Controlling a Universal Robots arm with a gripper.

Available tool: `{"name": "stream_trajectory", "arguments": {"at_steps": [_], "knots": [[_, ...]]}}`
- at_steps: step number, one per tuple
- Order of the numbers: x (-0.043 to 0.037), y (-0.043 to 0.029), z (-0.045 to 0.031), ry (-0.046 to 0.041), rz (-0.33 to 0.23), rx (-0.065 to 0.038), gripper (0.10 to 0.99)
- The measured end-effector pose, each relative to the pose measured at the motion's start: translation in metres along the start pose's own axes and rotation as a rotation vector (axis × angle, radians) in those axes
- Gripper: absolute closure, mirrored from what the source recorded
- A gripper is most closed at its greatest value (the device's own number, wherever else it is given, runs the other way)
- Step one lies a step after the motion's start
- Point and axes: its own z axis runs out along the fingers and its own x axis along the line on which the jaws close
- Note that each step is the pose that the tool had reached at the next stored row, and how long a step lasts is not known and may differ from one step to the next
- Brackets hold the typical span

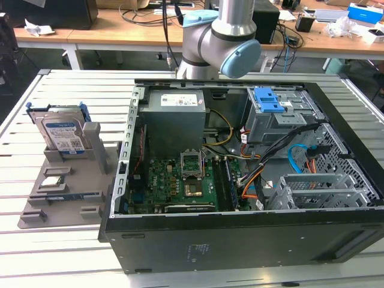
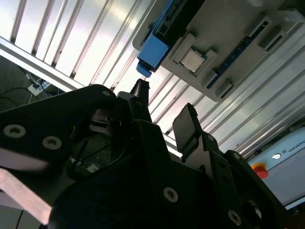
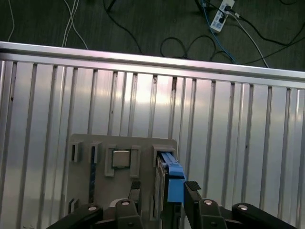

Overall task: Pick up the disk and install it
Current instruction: 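Pick up the disk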

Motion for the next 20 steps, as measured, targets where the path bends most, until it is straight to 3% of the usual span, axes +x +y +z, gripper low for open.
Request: {"name": "stream_trajectory", "arguments": {"at_steps": [1,2,3,4,20], "knots": [[0.0003,-0.0033,0.0063,0.0005,0.000,0.000,0.604],[0.0005,-0.0092,0.0205,0.0004,0.000,-0.001,0.604],[-0.0023,-0.0209,0.0296,0.0006,0.000,-0.002,0.604],[-0.0029,-0.0243,0.0334,0.0005,0.000,-0.002,0.604],[-0.0027,-0.0267,0.0550,0.0005,0.000,-0.002,0.604]]}}
